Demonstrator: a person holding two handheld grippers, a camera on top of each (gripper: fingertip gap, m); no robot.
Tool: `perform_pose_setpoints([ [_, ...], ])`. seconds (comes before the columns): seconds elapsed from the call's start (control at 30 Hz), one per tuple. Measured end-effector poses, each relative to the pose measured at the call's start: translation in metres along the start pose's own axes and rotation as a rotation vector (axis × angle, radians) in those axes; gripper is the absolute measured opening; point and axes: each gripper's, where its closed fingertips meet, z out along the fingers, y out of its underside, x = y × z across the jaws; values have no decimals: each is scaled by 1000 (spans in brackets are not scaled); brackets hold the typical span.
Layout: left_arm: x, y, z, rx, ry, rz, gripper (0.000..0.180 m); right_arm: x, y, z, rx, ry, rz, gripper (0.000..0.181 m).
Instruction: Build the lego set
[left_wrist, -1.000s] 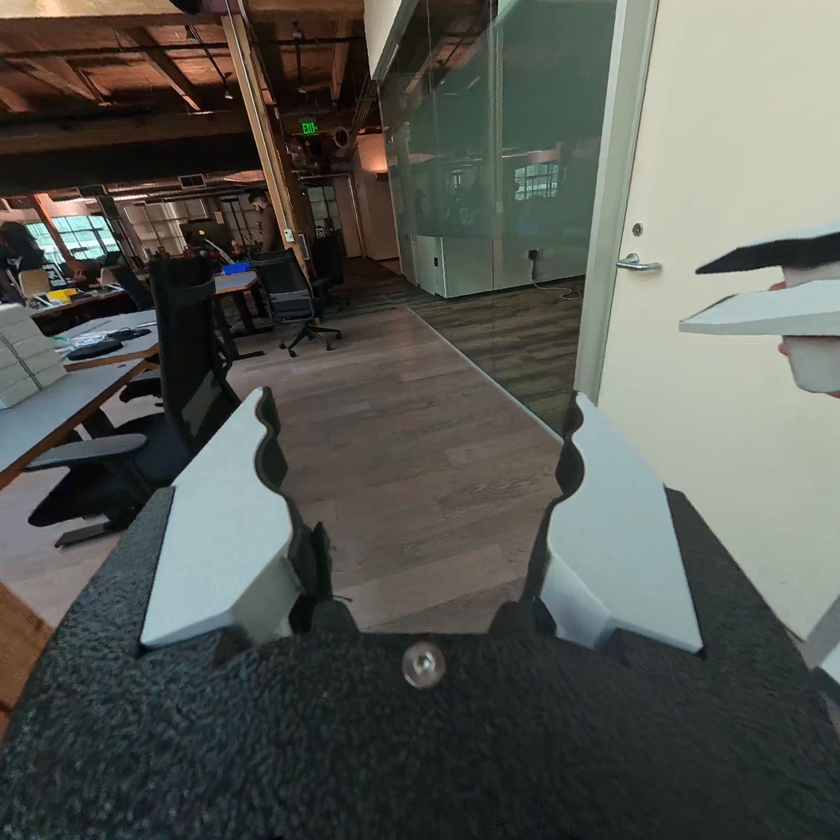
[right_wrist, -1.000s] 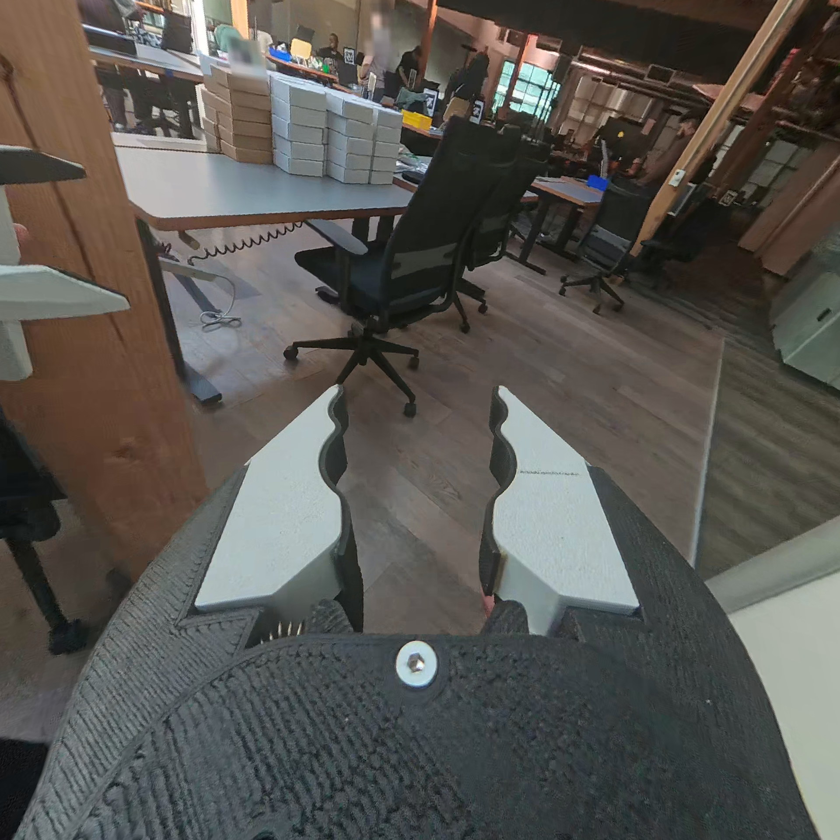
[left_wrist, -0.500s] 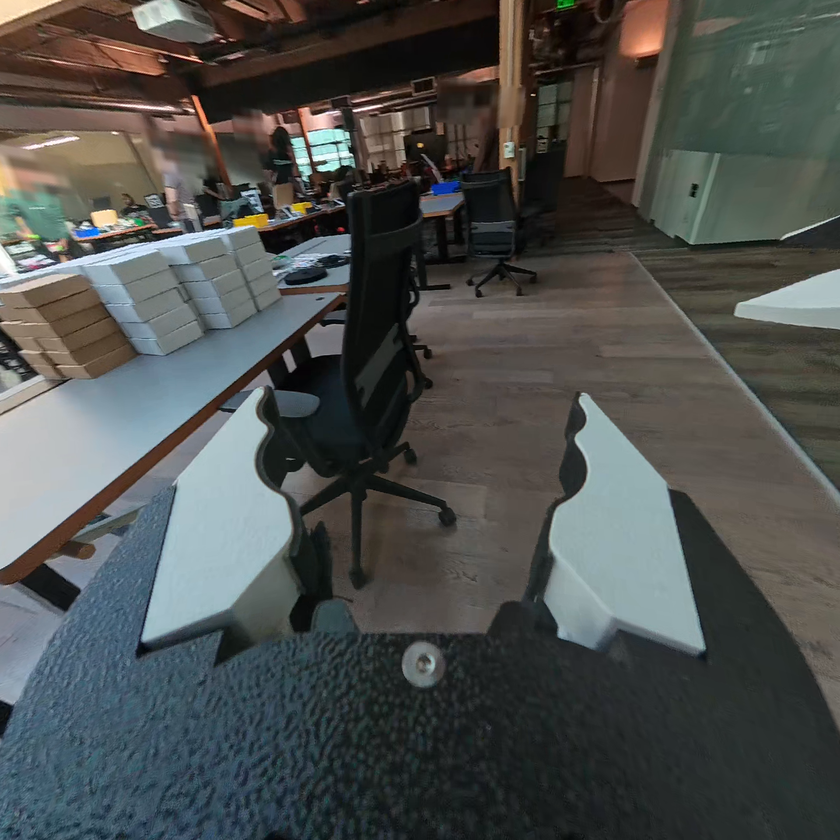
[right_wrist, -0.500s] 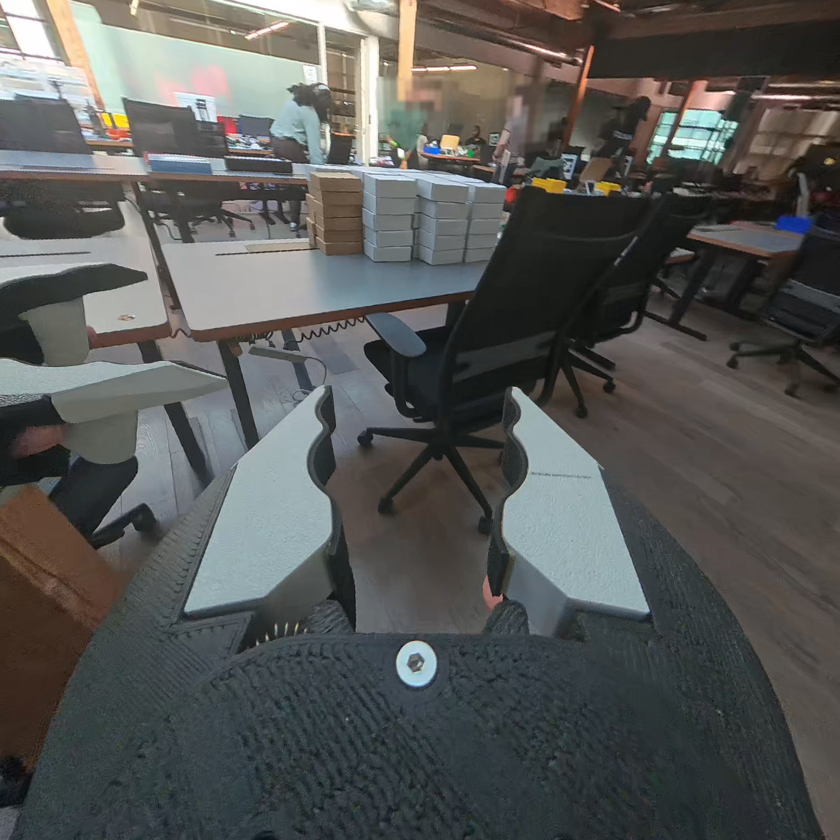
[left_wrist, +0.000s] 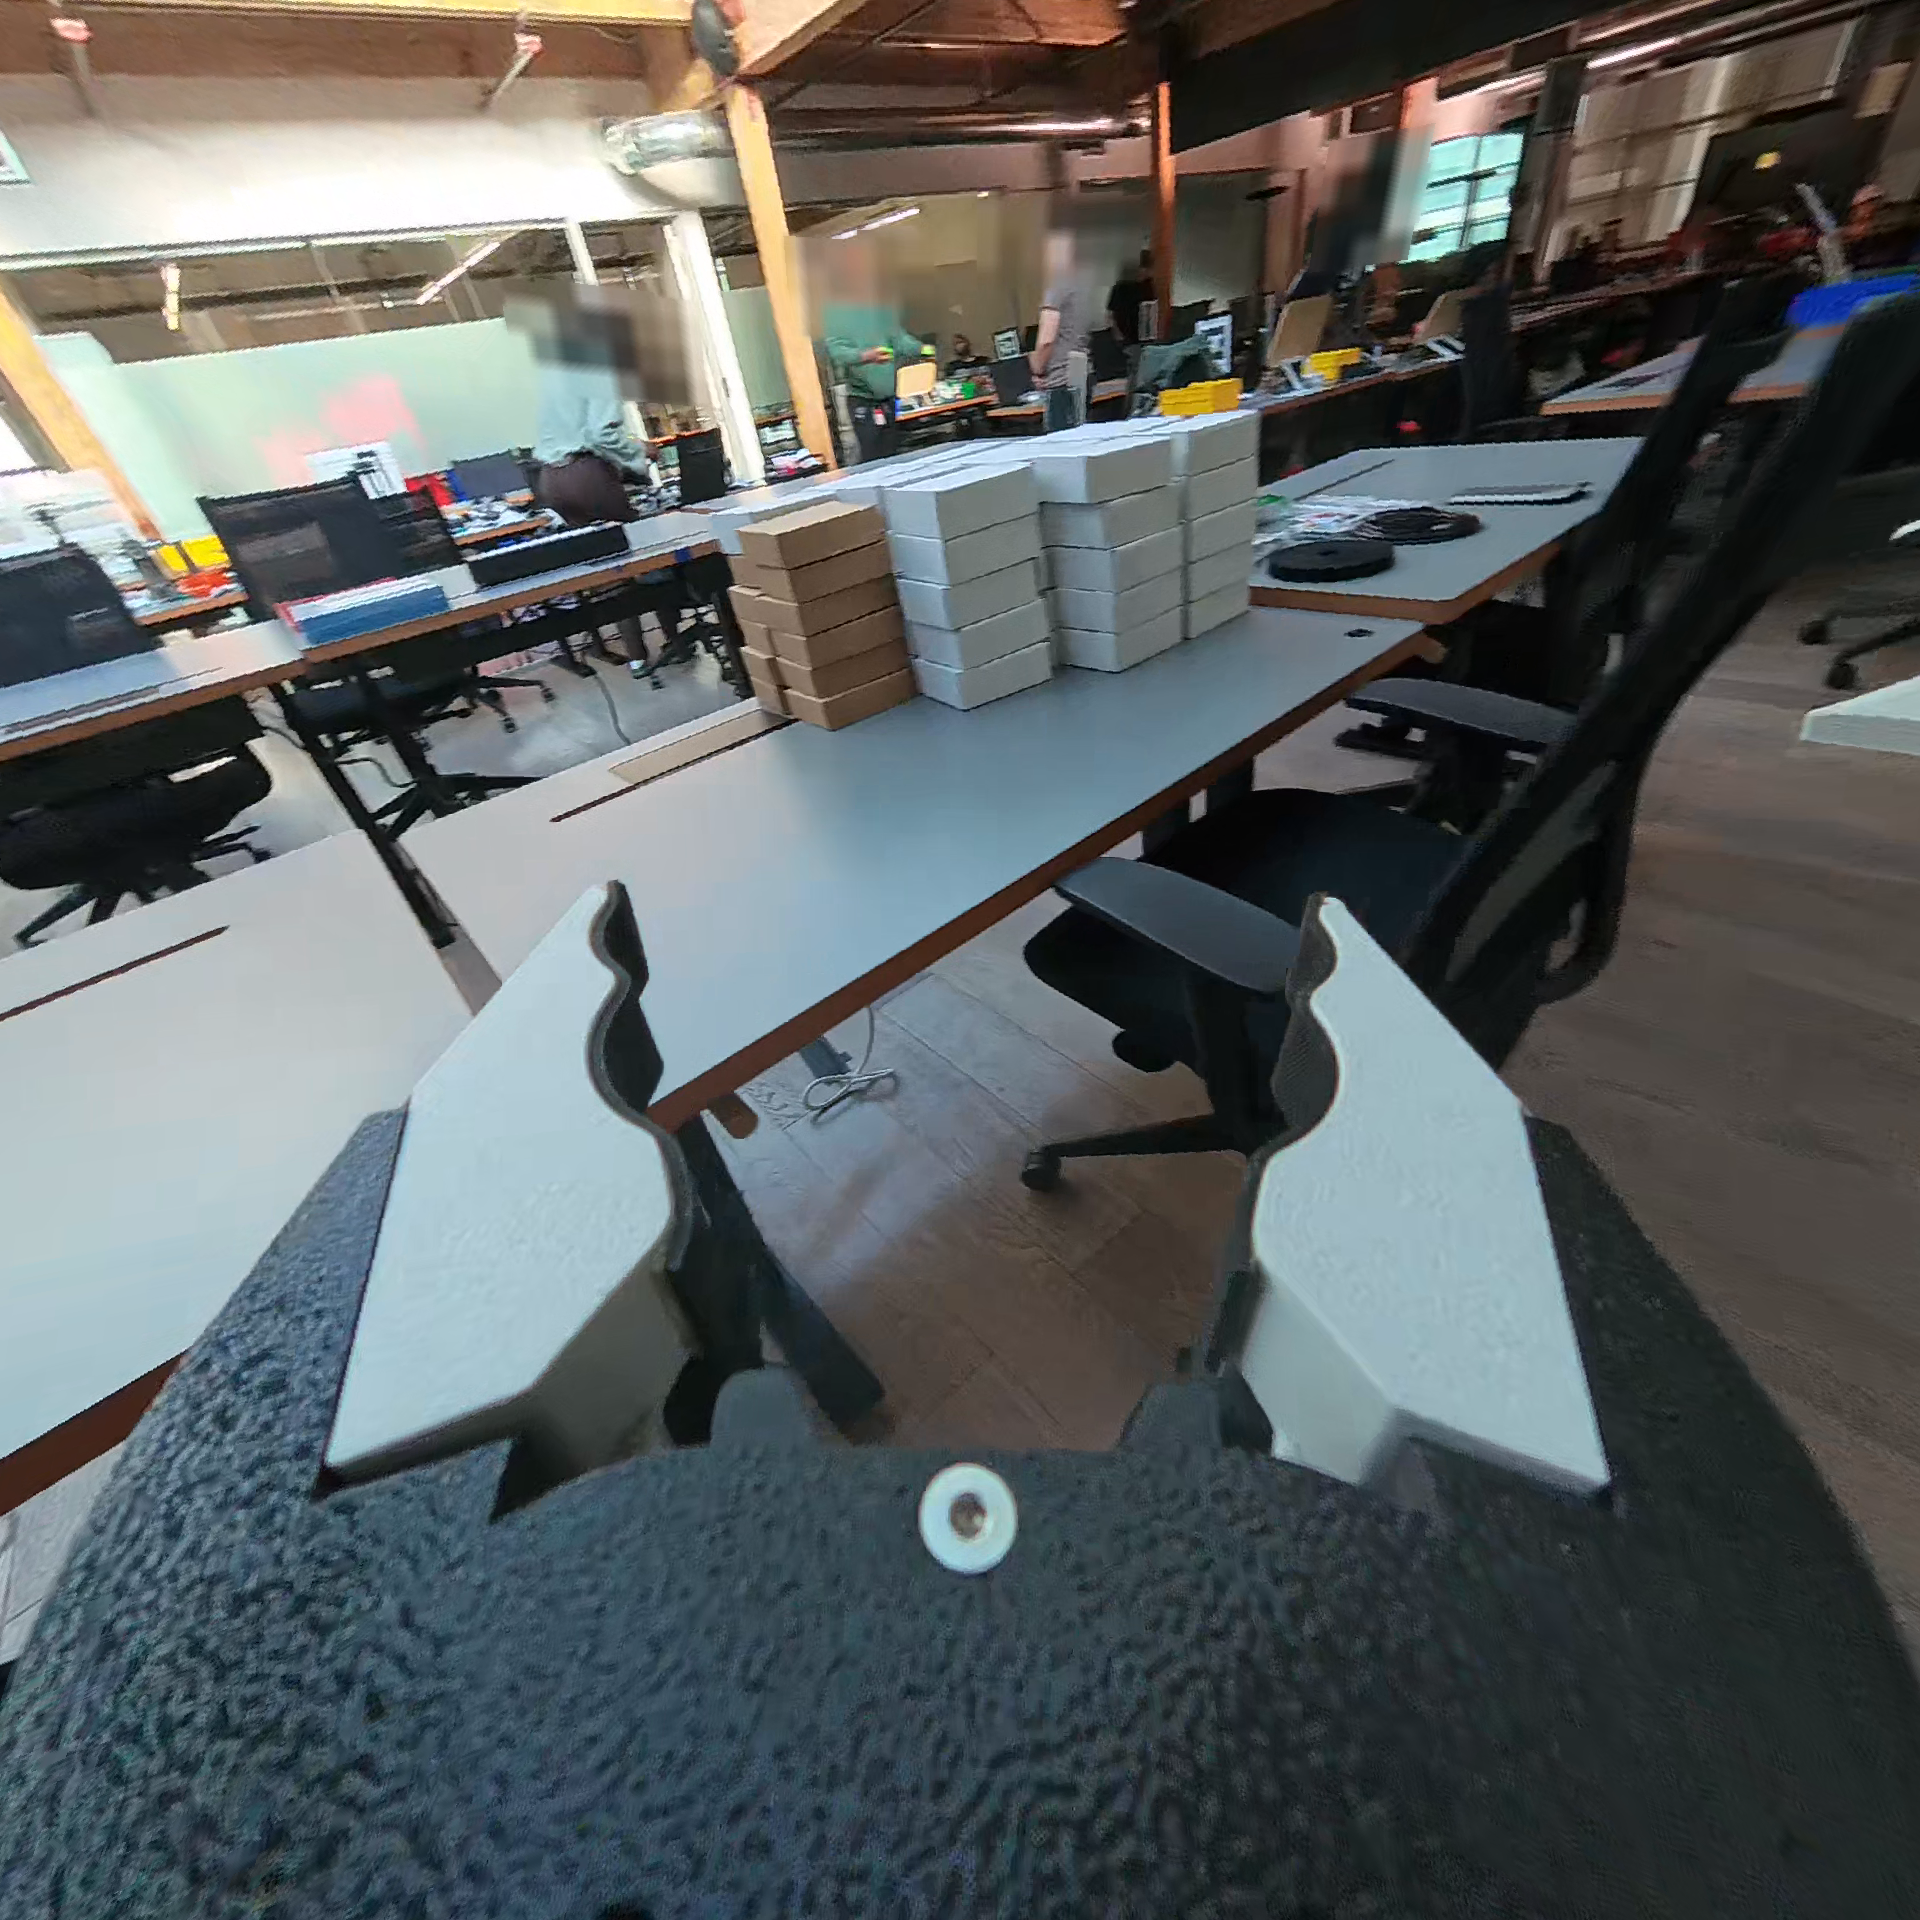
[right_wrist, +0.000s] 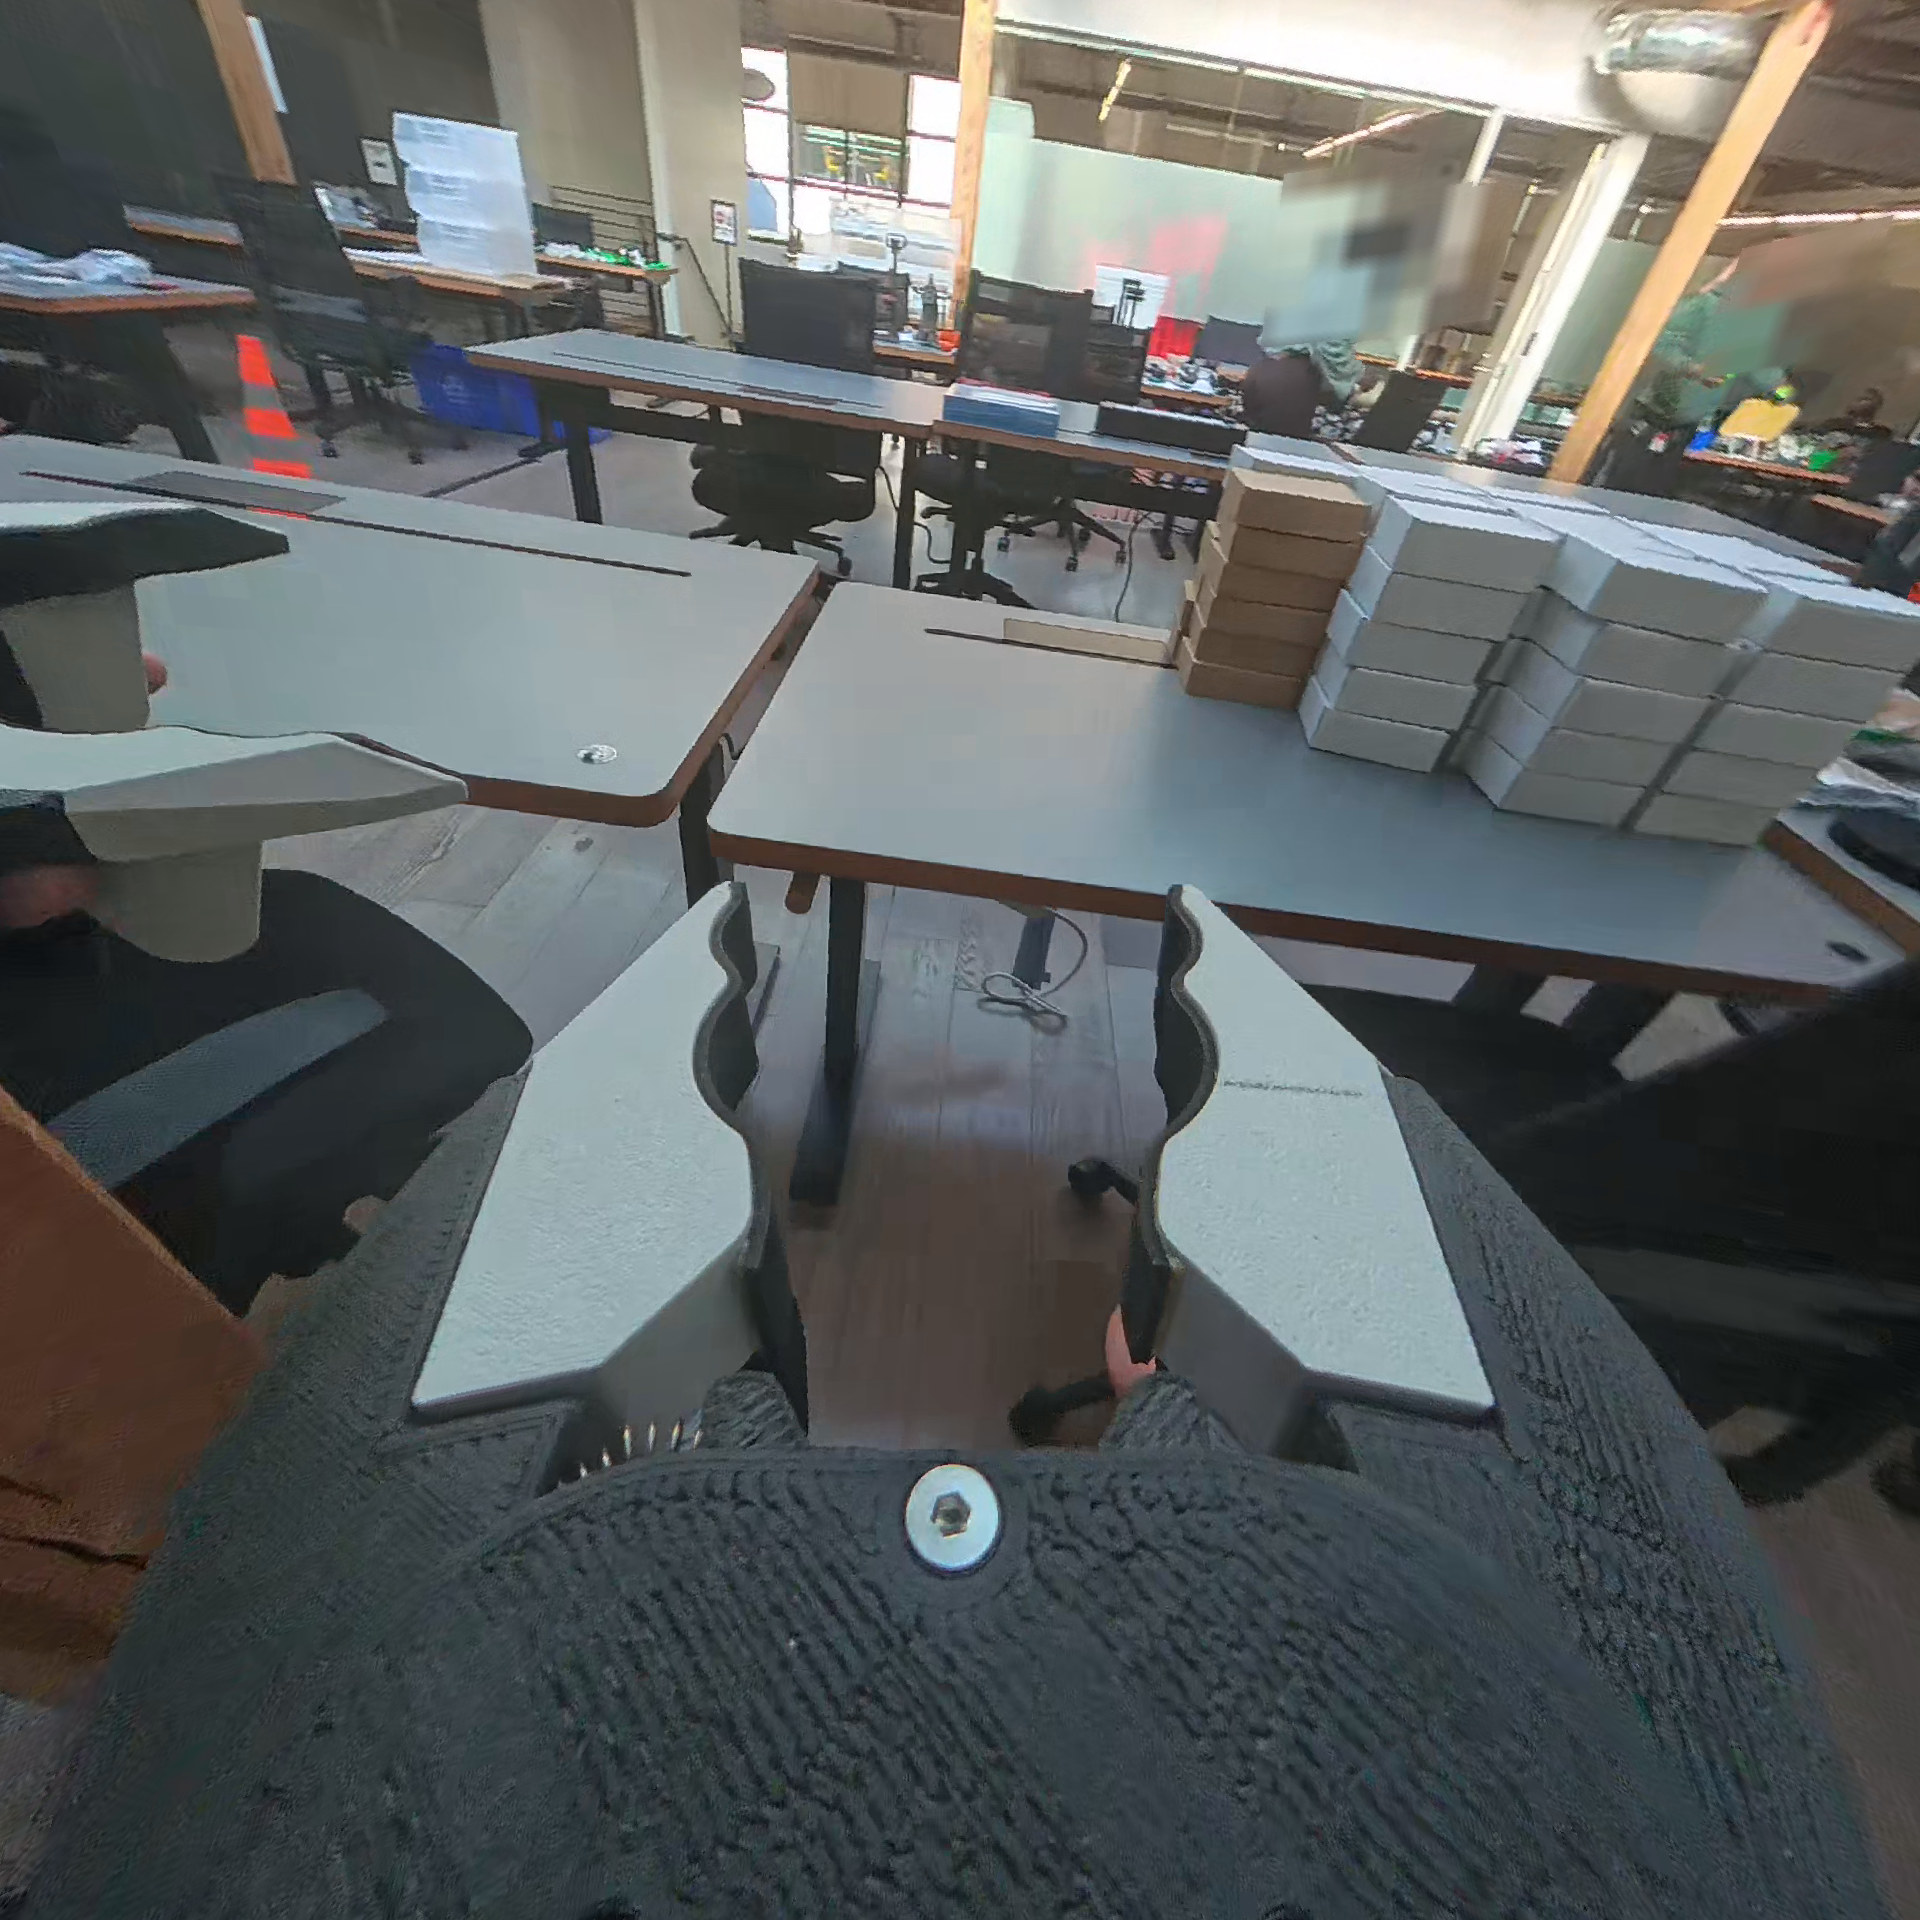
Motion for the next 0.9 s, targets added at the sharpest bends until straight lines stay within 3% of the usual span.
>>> perform_pose_setpoints([
  [0.2, -91, -9, 108, 50, -98, -26, 122, 27, -12, 139, 40, -86, -18, 78],
  [0.43, -132, -40, 237, 54, -36, 56, 123, 98, -38, 267, 71, -46, 49, 79],
  [0.9, -170, -23, 474, 85, 48, 1, 121, 235, -20, 490, 33, 1, 60, 80],
])
